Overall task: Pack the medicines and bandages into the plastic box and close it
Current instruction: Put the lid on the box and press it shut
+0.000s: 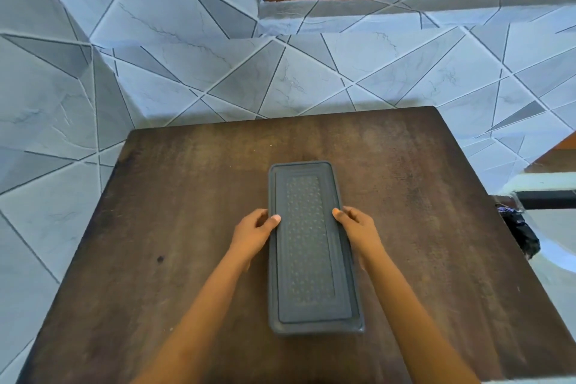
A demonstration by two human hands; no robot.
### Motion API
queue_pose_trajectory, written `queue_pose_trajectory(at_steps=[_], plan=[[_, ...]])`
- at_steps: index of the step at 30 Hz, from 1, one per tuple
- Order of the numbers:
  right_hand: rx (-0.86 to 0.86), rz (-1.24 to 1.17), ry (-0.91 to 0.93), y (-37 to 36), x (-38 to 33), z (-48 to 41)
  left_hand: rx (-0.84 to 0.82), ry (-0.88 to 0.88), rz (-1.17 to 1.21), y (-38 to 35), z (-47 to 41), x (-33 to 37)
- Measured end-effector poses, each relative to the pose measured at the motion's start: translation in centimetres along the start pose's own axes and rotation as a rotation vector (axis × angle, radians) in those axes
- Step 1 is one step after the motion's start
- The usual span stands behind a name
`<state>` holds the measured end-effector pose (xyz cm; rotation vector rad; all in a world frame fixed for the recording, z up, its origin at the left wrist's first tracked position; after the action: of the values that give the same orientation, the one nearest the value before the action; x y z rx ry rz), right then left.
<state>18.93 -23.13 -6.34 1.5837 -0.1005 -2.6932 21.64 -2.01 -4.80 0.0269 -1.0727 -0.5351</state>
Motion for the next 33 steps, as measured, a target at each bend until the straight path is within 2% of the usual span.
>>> queue_pose_trajectory(at_steps=[3, 6, 8, 10, 14, 19, 29, 33], plan=[[-0.104, -0.017, 0.021, -0.2, 2.5, 3.8, -0.069, 0.053, 0.024, -2.1, 4.7, -2.4], [-0.314, 0.15, -0.003, 0.0, 3.9, 6.3, -0.136, 0.097, 0.069, -3.4, 7.1, -3.9], [-0.469, 0.203, -0.005, 0.2, 3.9, 7.4, -0.142, 0.1, 0.096, -3.8, 7.6, -4.3], [-0.528, 0.211, 0.016, 0.4, 3.9, 7.8, -0.109, 0.093, 0.102, -3.9, 7.9, -4.6], [-0.496, 0.16, 0.078, 0.2, 3.8, 7.1, -0.001, 0.05, 0.091, -3.9, 7.7, -4.1], [-0.359, 0.183, 0.128, 0.3, 2.6, 4.3, 0.076, 0.005, 0.085, -2.7, 5.2, -2.4], [-0.211, 0.392, 0.186, -1.2, -2.5, -1.9, 0.21, 0.023, -0.05, 1.4, -2.3, 0.1], [-0.065, 0.508, 0.161, -1.9, -3.5, -3.8, 0.238, 0.048, -0.098, 2.3, -4.3, 1.3]])
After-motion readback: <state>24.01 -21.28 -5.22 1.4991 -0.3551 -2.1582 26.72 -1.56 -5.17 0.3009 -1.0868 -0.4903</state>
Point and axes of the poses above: each hand's wrist, its own z-axis away from the middle knuckle, its own y-axis out of the back of the hand, x = y × z, the point moved 4 cm from there along -z, towards the middle knuckle, and after that the axes turned 12 degrees about -x, right-handed, at the moved point
